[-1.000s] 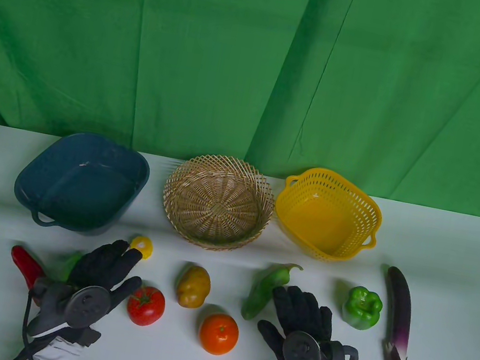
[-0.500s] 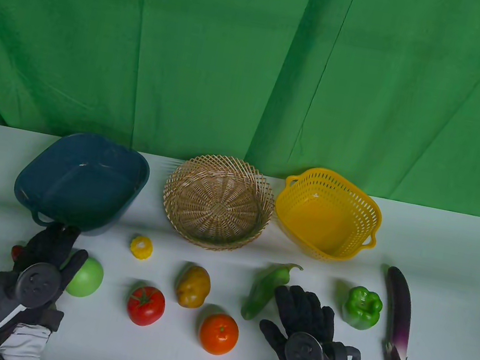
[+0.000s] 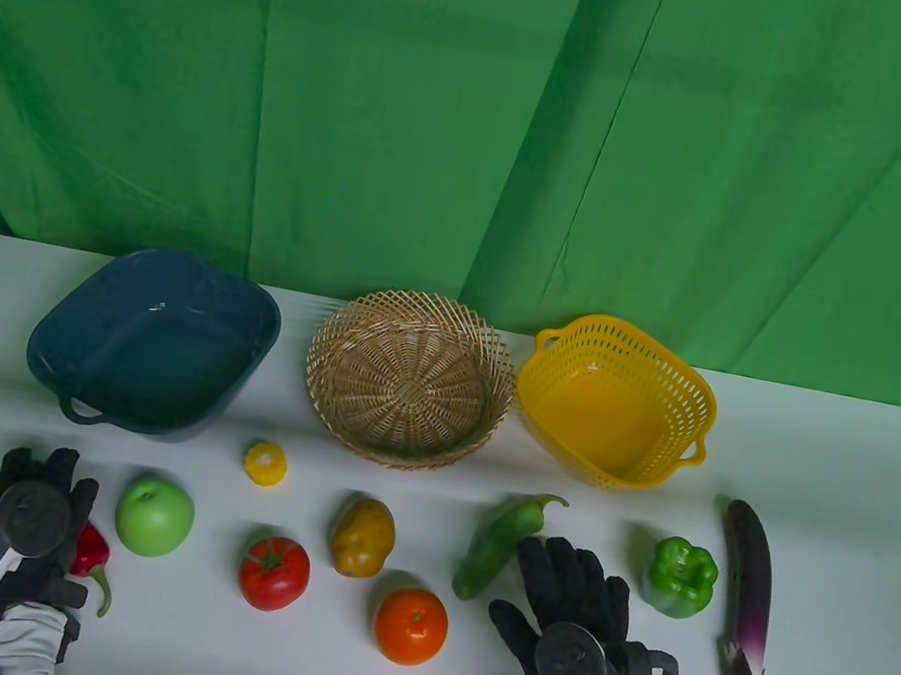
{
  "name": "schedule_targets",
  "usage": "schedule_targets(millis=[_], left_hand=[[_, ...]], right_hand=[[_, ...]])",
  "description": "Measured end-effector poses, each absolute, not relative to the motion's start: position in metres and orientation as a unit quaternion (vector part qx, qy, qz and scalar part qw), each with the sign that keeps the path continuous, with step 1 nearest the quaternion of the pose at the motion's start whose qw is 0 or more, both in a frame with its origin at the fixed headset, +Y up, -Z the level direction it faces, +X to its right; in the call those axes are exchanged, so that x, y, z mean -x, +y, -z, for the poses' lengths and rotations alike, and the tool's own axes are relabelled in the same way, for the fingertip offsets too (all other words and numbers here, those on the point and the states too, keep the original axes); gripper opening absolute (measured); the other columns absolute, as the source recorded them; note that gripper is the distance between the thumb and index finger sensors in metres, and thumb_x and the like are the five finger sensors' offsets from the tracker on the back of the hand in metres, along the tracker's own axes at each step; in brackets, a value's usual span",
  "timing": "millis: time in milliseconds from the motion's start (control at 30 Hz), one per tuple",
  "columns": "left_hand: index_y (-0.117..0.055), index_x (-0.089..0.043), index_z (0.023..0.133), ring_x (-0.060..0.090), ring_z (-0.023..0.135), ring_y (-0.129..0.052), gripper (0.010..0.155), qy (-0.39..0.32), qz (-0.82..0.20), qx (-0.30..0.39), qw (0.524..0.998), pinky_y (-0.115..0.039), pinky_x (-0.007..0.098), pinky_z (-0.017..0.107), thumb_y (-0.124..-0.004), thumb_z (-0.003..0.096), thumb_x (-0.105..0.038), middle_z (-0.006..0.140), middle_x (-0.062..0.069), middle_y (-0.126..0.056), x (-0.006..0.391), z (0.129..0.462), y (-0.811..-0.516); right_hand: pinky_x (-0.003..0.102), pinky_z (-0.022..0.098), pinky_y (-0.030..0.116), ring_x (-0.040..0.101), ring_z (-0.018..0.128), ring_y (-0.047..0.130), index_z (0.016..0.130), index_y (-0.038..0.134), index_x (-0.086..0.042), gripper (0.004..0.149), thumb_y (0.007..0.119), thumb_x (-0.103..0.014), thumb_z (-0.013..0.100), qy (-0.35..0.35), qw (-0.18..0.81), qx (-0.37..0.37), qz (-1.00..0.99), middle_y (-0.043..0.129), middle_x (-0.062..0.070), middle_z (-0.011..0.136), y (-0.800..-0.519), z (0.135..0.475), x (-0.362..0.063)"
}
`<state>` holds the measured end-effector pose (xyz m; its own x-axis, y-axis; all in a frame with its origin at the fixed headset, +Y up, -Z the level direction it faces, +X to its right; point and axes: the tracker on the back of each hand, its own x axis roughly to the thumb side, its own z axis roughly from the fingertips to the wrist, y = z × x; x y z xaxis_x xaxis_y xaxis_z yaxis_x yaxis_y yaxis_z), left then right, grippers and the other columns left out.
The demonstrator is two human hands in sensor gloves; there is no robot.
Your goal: Place 10 objects into 3 containers, with green background
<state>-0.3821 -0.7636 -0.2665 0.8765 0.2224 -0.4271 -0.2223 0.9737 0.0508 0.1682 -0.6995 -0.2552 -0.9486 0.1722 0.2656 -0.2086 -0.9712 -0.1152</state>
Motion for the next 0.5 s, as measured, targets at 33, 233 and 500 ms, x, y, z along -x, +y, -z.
schedule_targets(millis=[33,233,500], left_hand=[[-0.05,-0.032,0.118,0.05,0.109,-0.058,0.062,0.22,-0.116,0.001,0.968,-0.063,0.062,0.069,-0.051,0.0614,-0.058,0.123,0.025,-0.042,0.383,0.267,-0.766],[-0.048,-0.03,0.119,0.048,0.107,-0.062,0.064,0.244,-0.103,0.065,0.962,-0.068,0.056,0.068,-0.054,0.0614,-0.058,0.122,0.027,-0.04,0.381,0.279,-0.775],[-0.056,-0.023,0.116,0.043,0.093,-0.079,0.065,0.275,-0.168,0.069,0.944,-0.087,0.032,0.053,-0.069,0.0584,-0.05,0.116,0.033,-0.044,0.383,0.29,-0.773]], right_hand=[[0.071,0.078,0.04,0.048,0.109,0.052,0.117,0.04,-0.029,0.072,0.053,-0.065,0.056,-0.071,0.096,-0.127,-0.985,0.05,0.015,0.123,-0.699,0.255,-0.168],[0.071,0.078,0.04,0.048,0.109,0.052,0.117,0.039,-0.029,0.073,0.053,-0.065,0.056,-0.07,0.098,-0.127,-0.985,0.05,0.016,0.123,-0.699,0.255,-0.168],[0.071,0.078,0.04,0.048,0.109,0.051,0.117,0.04,-0.029,0.072,0.053,-0.065,0.056,-0.063,0.092,-0.122,-0.986,0.05,0.016,0.123,-0.7,0.257,-0.169]])
